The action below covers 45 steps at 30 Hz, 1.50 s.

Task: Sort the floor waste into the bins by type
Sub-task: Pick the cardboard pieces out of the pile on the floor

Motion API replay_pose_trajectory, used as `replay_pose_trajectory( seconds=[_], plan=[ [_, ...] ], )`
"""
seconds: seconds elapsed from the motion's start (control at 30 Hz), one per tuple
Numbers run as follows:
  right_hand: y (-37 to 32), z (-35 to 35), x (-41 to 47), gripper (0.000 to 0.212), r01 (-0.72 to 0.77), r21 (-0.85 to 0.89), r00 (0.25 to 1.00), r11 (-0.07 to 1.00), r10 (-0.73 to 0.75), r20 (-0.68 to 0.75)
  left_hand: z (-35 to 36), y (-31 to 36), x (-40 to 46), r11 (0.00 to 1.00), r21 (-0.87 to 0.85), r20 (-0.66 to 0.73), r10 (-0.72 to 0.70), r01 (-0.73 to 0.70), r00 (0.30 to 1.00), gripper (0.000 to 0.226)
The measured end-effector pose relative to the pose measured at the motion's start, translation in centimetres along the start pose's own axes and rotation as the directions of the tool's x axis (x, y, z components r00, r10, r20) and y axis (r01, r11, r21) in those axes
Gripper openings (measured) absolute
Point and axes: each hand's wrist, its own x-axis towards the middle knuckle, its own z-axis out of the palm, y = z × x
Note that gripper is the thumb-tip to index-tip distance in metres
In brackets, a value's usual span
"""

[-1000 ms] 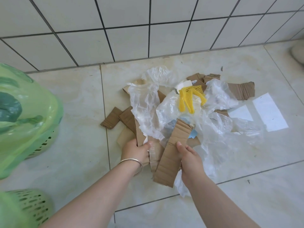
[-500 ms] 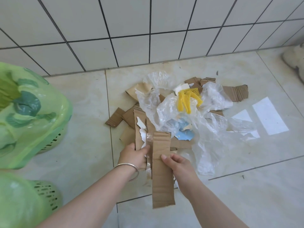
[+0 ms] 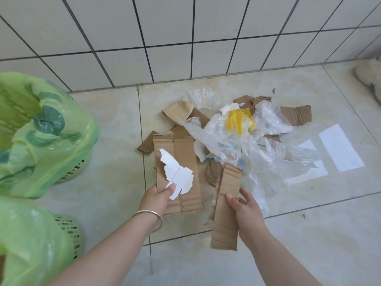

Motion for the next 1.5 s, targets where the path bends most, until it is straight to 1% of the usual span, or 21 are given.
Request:
replay_pose_trajectory(
  seconds=[0.07, 0.17, 0.23, 0.3, 0.37, 0.47, 0.53, 0.6, 0.63, 0.7, 0.8, 0.87, 1.03, 1.07, 1.13, 1.17, 1.23, 1.33, 1.37, 1.47, 1.5],
  plan=[
    [-0.1, -0.1, 0.2, 0.018, -0.029, -0.035, 1.000, 0.999, 0.029, -0.001, -0.6, -0.3, 0.2, 0.999, -0.042, 0.002, -0.007, 0.008, 1.000, 0.005],
    [-0.5, 0.1, 0.6, 0.011, -0.064, -0.041, 0.998, 0.997, 0.064, -0.021, -1.9, -1.1, 0.9, 0.998, -0.054, 0.026, 0.020, -0.018, 0.999, 0.012],
    [-0.6, 0.3, 0.7, 0.015, -0.070, -0.056, 0.997, 0.996, 0.069, -0.016, -2.8, -1.6, 1.3, 0.997, -0.081, 0.019, 0.016, -0.015, 1.000, 0.015],
    [-0.6, 0.8, 0.9, 0.018, -0.073, -0.089, 0.997, 0.993, 0.073, -0.004, -3.7, -2.2, 1.8, 0.993, -0.112, 0.018, -0.018, 0.020, 1.000, 0.015],
    [-0.6, 1.5, 0.9, 0.017, -0.067, -0.111, 0.998, 0.992, 0.068, 0.001, -4.1, -2.5, 2.1, 0.987, -0.146, 0.039, -0.054, 0.059, 0.998, 0.018],
    [-0.2, 2.9, 1.2, 0.017, -0.069, -0.119, 0.997, 0.990, 0.070, 0.008, -4.0, -3.0, 2.4, 0.977, -0.182, 0.074, -0.102, 0.114, 0.992, 0.014],
    [0.6, 3.8, 1.5, 0.017, -0.095, -0.070, 0.995, 0.993, 0.095, -0.010, -3.5, -3.1, 2.5, 0.969, -0.207, 0.101, -0.119, 0.137, 0.988, 0.013],
    [1.4, 4.8, 1.9, 0.018, -0.143, -0.003, 0.986, 0.990, 0.142, -0.090, -2.8, -3.0, 2.6, 0.962, -0.223, 0.116, -0.135, 0.158, 0.984, 0.014],
    [1.8, 5.1, 2.3, 0.021, -0.165, 0.011, 0.976, 0.986, 0.165, -0.143, -2.4, -3.0, 2.7, 0.958, -0.232, 0.126, -0.144, 0.170, 0.982, 0.013],
    [2.3, 5.7, 3.0, 0.033, -0.198, 0.025, 0.957, 0.980, 0.199, -0.213, -1.5, -2.8, 2.8, 0.941, -0.272, 0.161, -0.162, 0.201, 0.974, 0.010],
    [2.4, 6.3, 4.0, 0.048, -0.213, 0.063, 0.944, 0.975, 0.222, -0.242, -0.2, -2.6, 3.2, 0.923, -0.303, 0.220, -0.173, 0.236, 0.960, 0.010],
    [2.2, 6.7, 4.8, 0.052, -0.213, 0.077, 0.941, 0.974, 0.226, -0.254, 0.5, -2.5, 3.5, 0.922, -0.311, 0.229, -0.164, 0.231, 0.960, 0.011],
    [1.7, 7.4, 6.0, 0.047, -0.232, 0.134, 0.935, 0.963, 0.259, -0.241, 1.5, -2.0, 4.5, 0.880, -0.395, 0.224, -0.186, 0.264, 0.957, 0.011],
    [1.7, 7.3, 6.1, 0.041, -0.238, 0.128, 0.938, 0.963, 0.263, -0.228, 1.5, -2.1, 4.6, 0.877, -0.396, 0.234, -0.190, 0.272, 0.953, 0.011],
    [1.7, 7.1, 6.1, 0.020, -0.231, 0.127, 0.946, 0.965, 0.253, -0.202, 1.3, -2.2, 4.5, 0.872, -0.394, 0.263, -0.195, 0.290, 0.945, 0.015],
    [1.6, 6.9, 5.9, 0.017, -0.219, 0.136, 0.951, 0.966, 0.242, -0.194, 1.2, -2.2, 4.5, 0.873, -0.389, 0.278, -0.194, 0.295, 0.941, 0.018],
    [1.9, 6.5, 5.4, 0.022, -0.185, 0.148, 0.963, 0.971, 0.210, -0.170, 0.8, -2.3, 4.3, 0.881, -0.370, 0.309, -0.184, 0.296, 0.933, 0.021],
    [1.9, 5.8, 3.8, 0.017, -0.130, 0.098, 0.981, 0.987, 0.143, -0.132, 0.3, -1.8, 3.6, 0.890, -0.349, 0.349, -0.168, 0.294, 0.922, 0.020],
    [1.7, 5.5, 3.0, 0.018, -0.125, 0.074, 0.983, 0.989, 0.134, -0.124, 0.1, -1.4, 3.2, 0.895, -0.339, 0.359, -0.163, 0.291, 0.919, 0.021],
    [1.1, 4.7, 0.7, 0.032, -0.113, -0.018, 0.991, 0.993, 0.112, -0.069, -0.7, -0.2, 2.0, 0.911, -0.296, 0.379, -0.163, 0.287, 0.911, 0.023],
    [0.7, 4.5, -0.4, 0.031, -0.116, -0.046, 0.992, 0.992, 0.114, -0.045, -1.0, 0.3, 1.6, 0.922, -0.267, 0.384, -0.166, 0.282, 0.908, 0.020]
  ],
)
